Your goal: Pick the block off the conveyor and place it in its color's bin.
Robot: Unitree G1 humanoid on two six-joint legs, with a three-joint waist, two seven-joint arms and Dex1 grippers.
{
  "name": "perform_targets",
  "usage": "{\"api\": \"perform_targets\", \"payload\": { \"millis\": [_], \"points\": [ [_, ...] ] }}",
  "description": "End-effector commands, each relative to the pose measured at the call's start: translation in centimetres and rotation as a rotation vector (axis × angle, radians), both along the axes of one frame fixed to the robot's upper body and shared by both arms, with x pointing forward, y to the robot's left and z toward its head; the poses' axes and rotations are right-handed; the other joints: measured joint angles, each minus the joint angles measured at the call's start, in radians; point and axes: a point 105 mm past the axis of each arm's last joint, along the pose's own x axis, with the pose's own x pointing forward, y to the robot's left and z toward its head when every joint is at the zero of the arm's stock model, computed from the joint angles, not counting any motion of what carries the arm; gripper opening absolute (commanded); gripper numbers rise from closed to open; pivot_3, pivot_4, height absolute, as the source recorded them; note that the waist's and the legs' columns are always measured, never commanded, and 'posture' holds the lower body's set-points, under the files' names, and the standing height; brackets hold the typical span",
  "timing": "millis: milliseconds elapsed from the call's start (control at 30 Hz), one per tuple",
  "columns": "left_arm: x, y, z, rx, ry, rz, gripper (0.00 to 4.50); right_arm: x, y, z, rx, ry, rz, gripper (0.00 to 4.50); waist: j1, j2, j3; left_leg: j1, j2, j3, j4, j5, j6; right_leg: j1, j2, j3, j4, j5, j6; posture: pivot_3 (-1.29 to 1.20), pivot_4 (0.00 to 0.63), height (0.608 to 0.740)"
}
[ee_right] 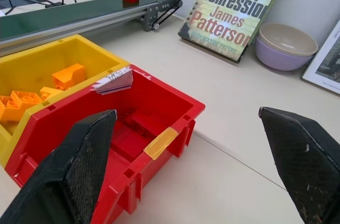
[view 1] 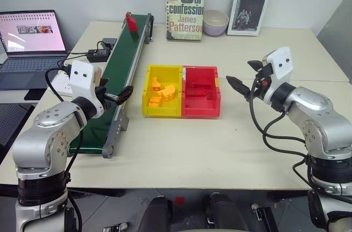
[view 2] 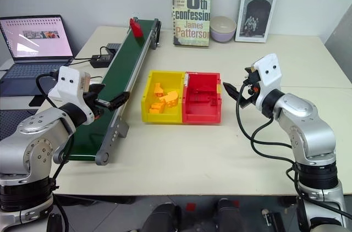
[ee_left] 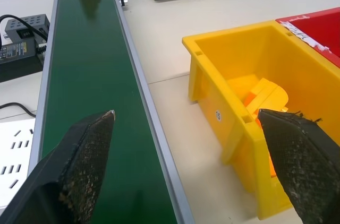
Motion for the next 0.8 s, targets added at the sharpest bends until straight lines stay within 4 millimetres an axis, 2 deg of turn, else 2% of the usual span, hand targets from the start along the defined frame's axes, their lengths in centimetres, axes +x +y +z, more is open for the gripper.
{"api": "perform_targets", "payload": {
  "millis": [33, 200, 300, 367, 500, 800],
  "points": [
    [-0.4, 0.6, 2.1, 0.016, -0.073, 0.021, 4.49, -0.6, 0.9, 2.4, 0.019, -0.072, 0.065, 4.5, 0.0, 0.0, 0.0, 0.0, 0.0, 0.0, 0.0, 0.0, 0.0, 0.0, 0.0, 0.0, 0.0, 0.0, 0.0, 0.0, 0.15, 0.74],
    [-0.3, 2.9, 3.1, -0.015, -0.132, 0.157, 4.49, -1.1, 2.6, 3.7, 0.0, -0.087, 0.225, 4.5, -0.003, 0.0, 0.0, 0.0, 0.001, 0.0, 0.0, 0.0, 0.0, 0.0, 0.0, 0.0, 0.0, 0.0, 0.0, 0.0, 0.15, 0.74],
    [-0.2, 3.6, 3.2, -0.044, -0.149, 0.208, 4.49, -1.2, 3.3, 4.2, -0.001, -0.089, 0.287, 4.5, -0.001, 0.0, 0.0, 0.0, 0.001, -0.001, 0.0, 0.0, 0.0, 0.0, 0.0, -0.001, 0.0, 0.0, 0.0, 0.0, 0.15, 0.74],
    [-0.2, 3.8, 2.9, -0.067, -0.156, 0.237, 4.49, -2.1, 4.5, 4.3, 0.01, -0.073, 0.41, 4.5, 0.0, 0.0, 0.0, 0.0, 0.0, -0.001, 0.0, 0.0, 0.0, 0.0, 0.0, 0.0, 0.0, 0.0, 0.0, 0.0, 0.15, 0.74],
    [0.1, 3.1, 2.1, -0.125, -0.17, 0.242, 4.49, -3.9, 6.9, 4.6, 0.022, -0.054, 0.619, 4.5, 0.0, 0.0, 0.0, 0.0, 0.0, 0.0, 0.0, 0.0, 0.0, 0.0, -0.001, 0.0, 0.0, 0.0, 0.0, 0.0, 0.15, 0.74],
    [1.0, 2.6, 1.2, -0.128, -0.184, 0.239, 4.49, -5.0, 8.3, 5.0, 0.065, -0.061, 0.714, 4.5, 0.0, 0.0, 0.0, 0.0, 0.0, -0.002, 0.0, 0.0, 0.0, 0.0, -0.001, 0.0, 0.0, 0.0, 0.0, 0.0, 0.15, 0.74]
  ]
}}
